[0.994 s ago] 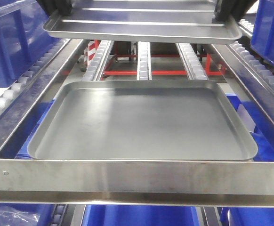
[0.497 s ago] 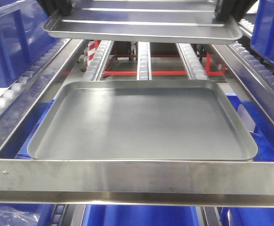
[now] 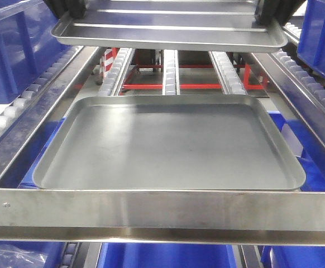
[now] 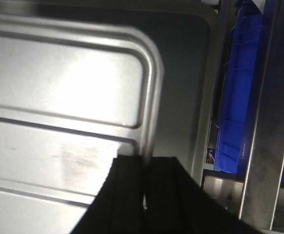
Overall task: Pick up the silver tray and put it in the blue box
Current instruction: 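Hold the silver tray raised in both grippers, then turn the base away from the rack, carrying the tray in both grippers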
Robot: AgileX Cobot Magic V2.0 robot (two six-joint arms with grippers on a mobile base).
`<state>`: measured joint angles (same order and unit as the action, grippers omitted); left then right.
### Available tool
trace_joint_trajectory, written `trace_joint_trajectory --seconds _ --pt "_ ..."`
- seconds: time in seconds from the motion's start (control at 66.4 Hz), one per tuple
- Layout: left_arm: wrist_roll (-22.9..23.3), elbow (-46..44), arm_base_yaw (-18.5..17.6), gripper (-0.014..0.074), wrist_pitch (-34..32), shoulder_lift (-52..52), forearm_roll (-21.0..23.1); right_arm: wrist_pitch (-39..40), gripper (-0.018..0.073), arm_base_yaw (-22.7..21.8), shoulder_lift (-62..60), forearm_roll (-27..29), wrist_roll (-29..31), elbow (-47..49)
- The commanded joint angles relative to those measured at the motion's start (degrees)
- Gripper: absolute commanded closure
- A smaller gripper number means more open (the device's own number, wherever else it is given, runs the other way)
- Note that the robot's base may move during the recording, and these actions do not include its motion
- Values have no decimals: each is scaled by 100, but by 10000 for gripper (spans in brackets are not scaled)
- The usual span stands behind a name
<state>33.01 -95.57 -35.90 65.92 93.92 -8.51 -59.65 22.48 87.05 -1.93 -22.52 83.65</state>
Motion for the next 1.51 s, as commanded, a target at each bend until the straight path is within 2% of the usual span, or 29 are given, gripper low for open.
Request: trace_joint_trajectory --seconds 0.0,1.491 --pt "22 -199 21 694 -36 -279 -409 -5 501 -63 -265 -333 85 199" --pt "22 -199 21 701 -36 -279 -409 5 501 -63 -265 -333 85 199"
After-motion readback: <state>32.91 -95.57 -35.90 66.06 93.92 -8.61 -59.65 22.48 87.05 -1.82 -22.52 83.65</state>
